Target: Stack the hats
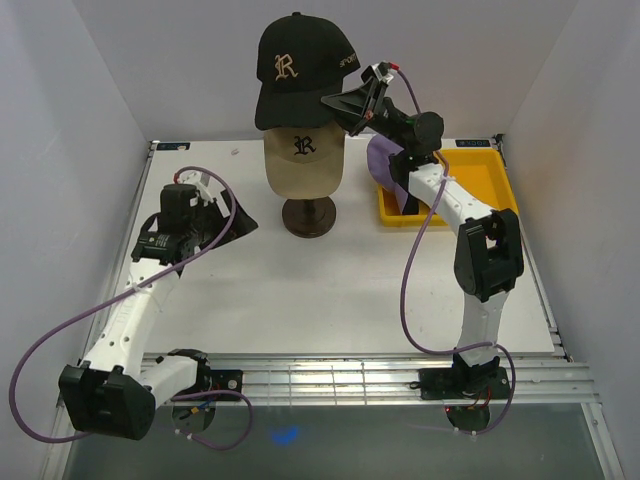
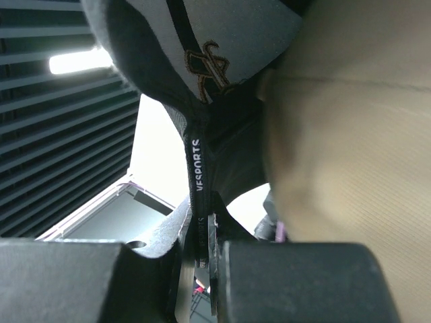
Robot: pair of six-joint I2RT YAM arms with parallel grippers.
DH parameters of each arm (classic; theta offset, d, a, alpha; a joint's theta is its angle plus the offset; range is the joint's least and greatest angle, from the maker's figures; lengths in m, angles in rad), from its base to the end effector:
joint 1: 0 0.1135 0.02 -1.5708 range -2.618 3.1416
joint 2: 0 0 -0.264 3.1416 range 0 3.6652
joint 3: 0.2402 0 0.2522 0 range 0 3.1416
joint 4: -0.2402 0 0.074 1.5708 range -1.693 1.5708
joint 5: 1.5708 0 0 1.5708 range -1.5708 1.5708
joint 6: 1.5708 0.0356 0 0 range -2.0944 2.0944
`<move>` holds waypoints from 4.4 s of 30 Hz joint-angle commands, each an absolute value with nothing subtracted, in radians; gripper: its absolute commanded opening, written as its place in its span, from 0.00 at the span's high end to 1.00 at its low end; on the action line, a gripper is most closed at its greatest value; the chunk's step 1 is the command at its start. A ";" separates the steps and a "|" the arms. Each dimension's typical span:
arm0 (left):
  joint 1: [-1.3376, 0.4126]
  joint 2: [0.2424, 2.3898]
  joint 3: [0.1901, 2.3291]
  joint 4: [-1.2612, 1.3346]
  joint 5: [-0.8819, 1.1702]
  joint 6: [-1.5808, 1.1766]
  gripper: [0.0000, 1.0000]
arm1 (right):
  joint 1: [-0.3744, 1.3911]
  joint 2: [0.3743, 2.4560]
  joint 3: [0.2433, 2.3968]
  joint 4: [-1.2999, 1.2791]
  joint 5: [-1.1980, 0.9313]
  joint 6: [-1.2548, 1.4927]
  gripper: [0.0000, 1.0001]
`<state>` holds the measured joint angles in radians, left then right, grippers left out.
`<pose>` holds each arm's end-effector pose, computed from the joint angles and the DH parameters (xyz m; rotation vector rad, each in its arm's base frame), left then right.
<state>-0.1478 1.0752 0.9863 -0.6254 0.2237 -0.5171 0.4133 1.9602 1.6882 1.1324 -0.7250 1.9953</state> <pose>0.2223 -0.0411 0.3125 -0.3109 2.3161 -0.5955 0.3916 0.1975 0.4260 -0.0072 1.3007 2.4126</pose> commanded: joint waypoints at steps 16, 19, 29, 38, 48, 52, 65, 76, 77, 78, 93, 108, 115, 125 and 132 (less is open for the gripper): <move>-0.146 1.092 1.284 -0.693 0.248 -0.571 0.05 | 0.385 1.891 1.557 1.379 -0.727 2.272 0.92; -0.147 1.106 1.308 -0.695 0.255 -0.574 0.05 | 0.383 1.910 1.548 1.416 -0.727 2.286 0.92; -0.147 1.141 1.374 -0.693 0.276 -0.587 0.05 | 0.383 1.944 1.554 1.466 -0.744 2.310 0.88; -0.147 1.166 1.479 -0.683 0.246 -0.627 0.05 | 0.377 1.930 1.543 1.431 -0.750 2.289 0.78; -0.147 1.187 1.516 -0.566 0.232 -0.738 0.05 | 0.371 1.919 1.545 1.411 -0.764 2.275 0.68; -0.147 1.190 1.517 -0.526 0.238 -0.750 0.05 | 0.367 1.902 1.531 1.397 -0.772 2.263 0.63; -0.146 1.190 1.502 -0.430 0.241 -0.781 0.04 | 0.354 1.841 1.465 1.282 -0.799 2.164 0.58; -0.146 1.203 1.479 -0.345 0.255 -0.827 0.04 | 0.351 1.775 1.414 1.129 -0.825 2.048 0.57; -0.147 1.206 1.479 -0.342 0.256 -0.828 0.04 | 0.351 1.772 1.414 1.118 -0.828 2.039 0.57; -0.147 1.207 1.480 -0.339 0.256 -0.830 0.04 | 0.351 1.764 1.410 1.106 -0.830 2.019 0.57; -0.146 1.233 1.466 -0.288 0.298 -0.854 0.05 | 0.344 1.611 1.309 0.738 -0.758 1.752 0.54; -0.146 1.180 1.454 -0.377 0.239 -0.764 0.06 | 0.547 1.371 1.212 0.353 -0.361 1.540 0.36; -0.147 1.098 1.430 -0.459 0.149 -0.681 0.06 | 0.678 1.400 1.210 0.396 -0.174 1.574 0.30; -0.146 1.046 1.373 -0.468 0.138 -0.673 0.06 | 0.745 1.425 1.197 0.512 -0.058 1.592 0.29; -0.146 1.043 1.358 -0.466 0.143 -0.672 0.06 | 0.759 1.401 1.175 0.555 -0.011 1.577 0.30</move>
